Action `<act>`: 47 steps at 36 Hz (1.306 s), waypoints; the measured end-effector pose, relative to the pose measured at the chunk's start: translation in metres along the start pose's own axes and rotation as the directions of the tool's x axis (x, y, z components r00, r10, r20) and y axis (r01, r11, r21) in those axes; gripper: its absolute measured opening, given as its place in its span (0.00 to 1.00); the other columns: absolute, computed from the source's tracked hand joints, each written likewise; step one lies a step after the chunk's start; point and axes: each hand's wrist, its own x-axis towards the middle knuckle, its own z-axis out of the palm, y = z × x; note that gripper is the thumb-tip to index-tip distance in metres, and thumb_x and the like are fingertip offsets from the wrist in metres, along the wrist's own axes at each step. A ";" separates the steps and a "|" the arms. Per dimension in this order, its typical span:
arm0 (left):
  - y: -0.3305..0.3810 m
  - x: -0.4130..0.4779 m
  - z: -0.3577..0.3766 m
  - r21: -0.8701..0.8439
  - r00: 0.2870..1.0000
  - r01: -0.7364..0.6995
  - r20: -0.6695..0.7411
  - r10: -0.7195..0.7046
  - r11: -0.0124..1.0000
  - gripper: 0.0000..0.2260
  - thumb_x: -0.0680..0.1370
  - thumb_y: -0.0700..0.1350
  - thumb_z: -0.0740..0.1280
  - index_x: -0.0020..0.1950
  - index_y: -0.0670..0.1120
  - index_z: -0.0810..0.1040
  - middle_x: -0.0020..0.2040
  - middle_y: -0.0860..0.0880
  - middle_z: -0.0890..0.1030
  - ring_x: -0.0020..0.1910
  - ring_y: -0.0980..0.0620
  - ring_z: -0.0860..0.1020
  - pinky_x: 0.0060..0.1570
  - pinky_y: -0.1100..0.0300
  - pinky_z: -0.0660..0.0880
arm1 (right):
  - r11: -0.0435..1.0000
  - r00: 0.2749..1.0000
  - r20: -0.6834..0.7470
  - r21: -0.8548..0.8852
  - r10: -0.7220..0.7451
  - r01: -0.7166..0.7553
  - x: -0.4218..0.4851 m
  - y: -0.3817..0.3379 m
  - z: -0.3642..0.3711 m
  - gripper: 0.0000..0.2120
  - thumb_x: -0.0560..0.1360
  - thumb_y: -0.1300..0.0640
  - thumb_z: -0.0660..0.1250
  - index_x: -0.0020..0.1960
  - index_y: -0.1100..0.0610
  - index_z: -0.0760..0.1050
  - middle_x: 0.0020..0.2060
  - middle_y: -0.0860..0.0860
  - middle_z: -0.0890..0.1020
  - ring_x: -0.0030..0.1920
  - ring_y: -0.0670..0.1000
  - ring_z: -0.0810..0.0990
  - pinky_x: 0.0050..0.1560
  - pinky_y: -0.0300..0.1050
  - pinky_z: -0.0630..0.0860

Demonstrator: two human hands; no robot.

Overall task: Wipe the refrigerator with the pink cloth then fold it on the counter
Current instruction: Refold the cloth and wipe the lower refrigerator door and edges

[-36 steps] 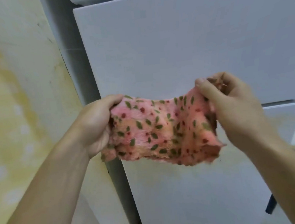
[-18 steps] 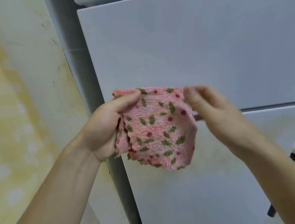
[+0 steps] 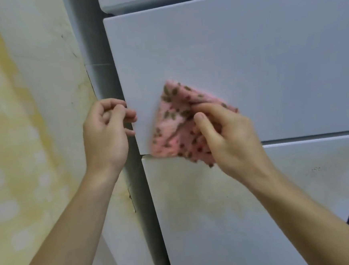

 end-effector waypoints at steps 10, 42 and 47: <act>-0.060 0.027 -0.020 0.532 0.847 -0.396 -0.102 0.521 0.748 0.11 0.82 0.40 0.65 0.64 0.41 0.78 0.67 0.42 0.75 0.68 0.47 0.72 0.69 0.51 0.72 | 0.732 0.869 -0.156 -0.618 -0.470 0.285 -0.019 0.054 0.058 0.24 0.84 0.55 0.66 0.78 0.62 0.70 0.69 0.62 0.71 0.70 0.65 0.69 0.76 0.60 0.65; -0.091 0.085 -0.022 0.714 0.714 -0.522 0.066 0.697 0.467 0.29 0.84 0.44 0.55 0.85 0.41 0.56 0.86 0.41 0.55 0.85 0.42 0.51 0.83 0.39 0.46 | 0.444 0.767 0.173 -0.729 -0.617 0.521 0.038 0.006 0.127 0.22 0.85 0.39 0.60 0.75 0.46 0.76 0.82 0.52 0.63 0.83 0.56 0.59 0.83 0.63 0.50; -0.090 0.084 -0.020 0.695 0.713 -0.529 0.053 0.699 0.487 0.28 0.84 0.43 0.56 0.84 0.40 0.57 0.85 0.41 0.57 0.85 0.42 0.52 0.83 0.37 0.48 | 0.541 0.738 -0.082 -0.735 -0.669 0.409 0.125 -0.061 0.124 0.23 0.85 0.44 0.58 0.79 0.46 0.71 0.81 0.57 0.65 0.82 0.61 0.61 0.81 0.66 0.53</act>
